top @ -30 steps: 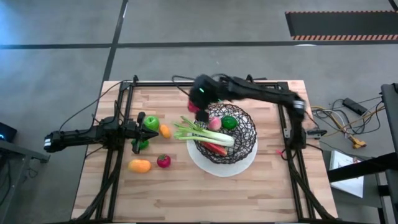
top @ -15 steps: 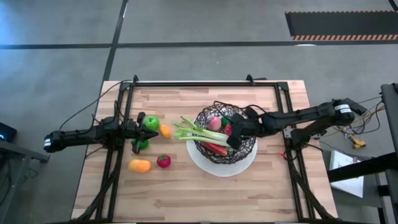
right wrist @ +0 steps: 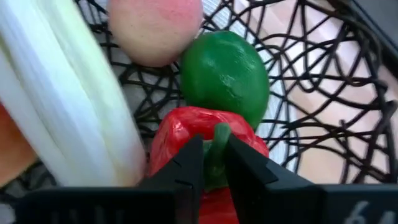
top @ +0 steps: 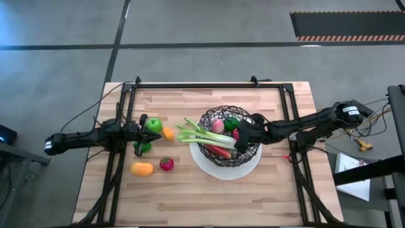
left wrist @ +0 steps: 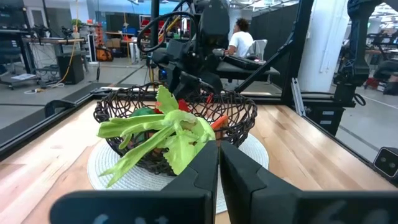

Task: Build produce basket
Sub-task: Put the red bell pepper into the wire basket, then put the green apple into the wire basket

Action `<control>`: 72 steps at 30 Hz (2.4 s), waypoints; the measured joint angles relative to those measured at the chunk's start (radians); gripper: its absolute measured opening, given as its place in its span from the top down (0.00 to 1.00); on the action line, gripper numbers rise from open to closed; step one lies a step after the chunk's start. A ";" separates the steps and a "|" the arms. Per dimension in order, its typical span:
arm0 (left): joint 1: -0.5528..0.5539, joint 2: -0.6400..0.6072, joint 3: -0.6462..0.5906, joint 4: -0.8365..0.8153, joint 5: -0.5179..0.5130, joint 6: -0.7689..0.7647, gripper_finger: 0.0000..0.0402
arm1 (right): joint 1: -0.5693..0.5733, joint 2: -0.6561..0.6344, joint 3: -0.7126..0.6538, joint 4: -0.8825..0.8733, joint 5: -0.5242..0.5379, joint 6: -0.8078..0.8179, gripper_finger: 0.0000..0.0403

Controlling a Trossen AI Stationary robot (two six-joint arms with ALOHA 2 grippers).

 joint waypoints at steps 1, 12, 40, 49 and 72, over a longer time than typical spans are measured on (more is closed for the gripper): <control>0.000 -0.001 0.000 0.000 0.000 0.000 1.00 | 0.000 0.000 0.001 0.001 0.002 -0.011 0.82; 0.000 -0.001 0.000 0.000 0.000 0.000 1.00 | 0.075 -0.090 0.038 -0.004 0.102 -0.040 0.59; 0.000 0.024 0.000 0.352 -0.021 -0.064 1.00 | 0.678 0.465 0.005 1.257 0.453 -0.368 0.62; 0.001 0.190 0.262 -0.263 -0.513 -0.211 1.00 | 0.677 0.462 0.005 1.252 0.453 -0.305 0.65; 0.002 0.748 0.438 -0.674 -0.702 -0.810 0.63 | 0.677 0.462 0.005 1.250 0.452 -0.394 0.65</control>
